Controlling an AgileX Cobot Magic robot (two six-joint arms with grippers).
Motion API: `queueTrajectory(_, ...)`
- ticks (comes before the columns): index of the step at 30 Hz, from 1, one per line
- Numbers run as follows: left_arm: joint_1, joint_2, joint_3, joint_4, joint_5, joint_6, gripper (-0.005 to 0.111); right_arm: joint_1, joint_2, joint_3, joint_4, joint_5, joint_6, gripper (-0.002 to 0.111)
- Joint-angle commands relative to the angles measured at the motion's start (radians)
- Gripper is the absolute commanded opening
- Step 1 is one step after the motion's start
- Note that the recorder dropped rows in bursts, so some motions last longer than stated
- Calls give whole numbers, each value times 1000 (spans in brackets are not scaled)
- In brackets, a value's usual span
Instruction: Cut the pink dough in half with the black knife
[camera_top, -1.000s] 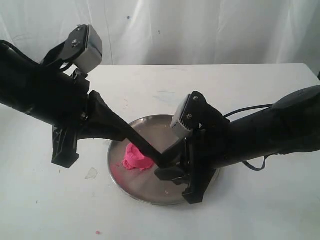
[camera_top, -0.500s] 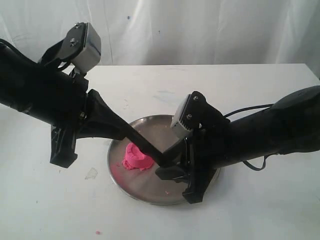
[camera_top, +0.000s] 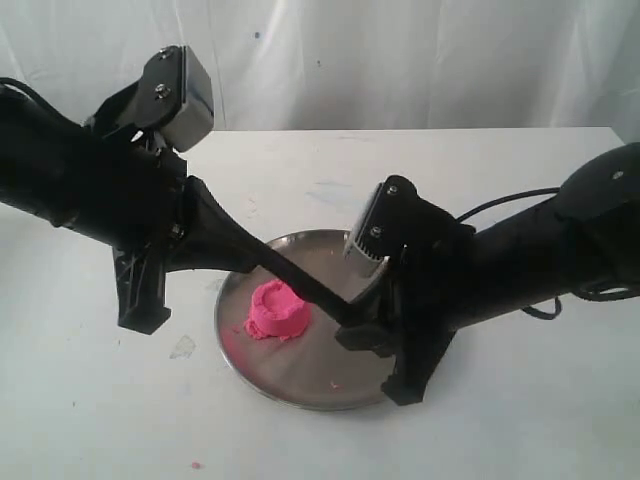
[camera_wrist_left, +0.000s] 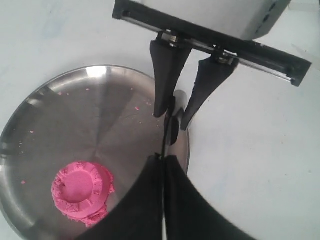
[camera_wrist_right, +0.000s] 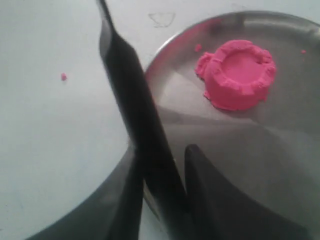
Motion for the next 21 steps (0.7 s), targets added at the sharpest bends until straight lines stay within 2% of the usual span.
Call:
queueTrajectory(1,11,-14,-3,69,-75,0,0,-14,-54,-30,-396,-73,401,0)
queueTrajectory(3,11,-14,-3,69,-77,-2,4,-14,-80,-59,-551,-38,545,0)
queueTrajectory(7,11,-14,-3,69,-98,-37,36,-14,-104,-72,-620,-12,617,0)
queueTrajectory(9,11,-16,-3,74,-120,-75,55,-14,-106,-72,-643,4,641,0)
queueTrajectory(10,11,-17,-3,79,-128,-88,58,-14,-106,-72,-651,7,646,0)
queueTrajectory(12,11,-19,-3,91,-143,-111,62,-14,-106,-72,-666,9,663,0)
queueTrajectory(17,13,-31,-3,98,-187,-158,62,-12,-106,-76,-710,69,667,0)
queueTrajectory(21,13,-35,-3,-5,-187,-158,62,-9,-106,-94,-717,115,667,0)
